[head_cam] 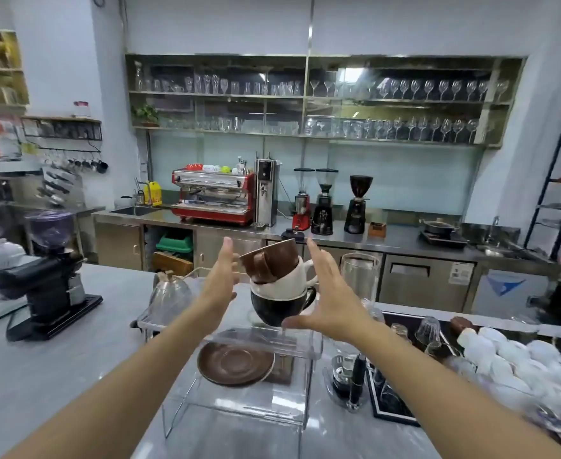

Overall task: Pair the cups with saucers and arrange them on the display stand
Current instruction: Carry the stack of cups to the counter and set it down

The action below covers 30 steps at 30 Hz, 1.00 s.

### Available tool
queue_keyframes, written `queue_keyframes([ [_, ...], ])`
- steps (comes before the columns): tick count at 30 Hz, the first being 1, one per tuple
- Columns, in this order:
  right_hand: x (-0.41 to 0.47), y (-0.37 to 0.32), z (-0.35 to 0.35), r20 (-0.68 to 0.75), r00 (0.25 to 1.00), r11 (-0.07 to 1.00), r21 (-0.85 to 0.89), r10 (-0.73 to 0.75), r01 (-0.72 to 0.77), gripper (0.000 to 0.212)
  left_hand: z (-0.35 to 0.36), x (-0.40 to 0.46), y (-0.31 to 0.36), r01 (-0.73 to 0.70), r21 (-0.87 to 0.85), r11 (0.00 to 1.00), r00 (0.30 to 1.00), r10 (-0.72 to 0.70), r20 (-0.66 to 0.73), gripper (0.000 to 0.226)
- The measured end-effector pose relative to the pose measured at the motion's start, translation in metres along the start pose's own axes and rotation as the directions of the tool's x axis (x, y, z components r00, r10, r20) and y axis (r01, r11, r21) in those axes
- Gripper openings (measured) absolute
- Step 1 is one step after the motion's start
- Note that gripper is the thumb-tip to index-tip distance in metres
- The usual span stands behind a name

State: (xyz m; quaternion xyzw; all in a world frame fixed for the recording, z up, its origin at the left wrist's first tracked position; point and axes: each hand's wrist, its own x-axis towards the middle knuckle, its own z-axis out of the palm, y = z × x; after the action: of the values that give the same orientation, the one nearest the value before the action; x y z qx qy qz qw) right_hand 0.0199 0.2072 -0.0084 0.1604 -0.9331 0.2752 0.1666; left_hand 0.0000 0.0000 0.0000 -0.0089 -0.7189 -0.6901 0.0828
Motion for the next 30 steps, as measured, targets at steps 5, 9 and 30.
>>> queue_keyframes([
  [5,0.004,0.009,0.018,-0.038,0.998,0.986,0.163,0.049,-0.042,0.143,0.016,0.015,-0.004,0.273,-0.273,0.922,0.960,-0.241,0.144,0.080],
  [9,0.006,0.010,0.025,-0.049,0.999,0.976,0.218,0.005,0.005,0.142,0.018,0.021,-0.003,0.332,-0.311,0.891,0.940,-0.282,0.193,0.086],
  [30,0.017,0.001,0.045,-0.235,0.972,0.965,0.252,-0.006,0.067,0.125,0.041,0.027,-0.006,0.234,-0.491,0.839,0.972,-0.183,0.150,0.073],
])
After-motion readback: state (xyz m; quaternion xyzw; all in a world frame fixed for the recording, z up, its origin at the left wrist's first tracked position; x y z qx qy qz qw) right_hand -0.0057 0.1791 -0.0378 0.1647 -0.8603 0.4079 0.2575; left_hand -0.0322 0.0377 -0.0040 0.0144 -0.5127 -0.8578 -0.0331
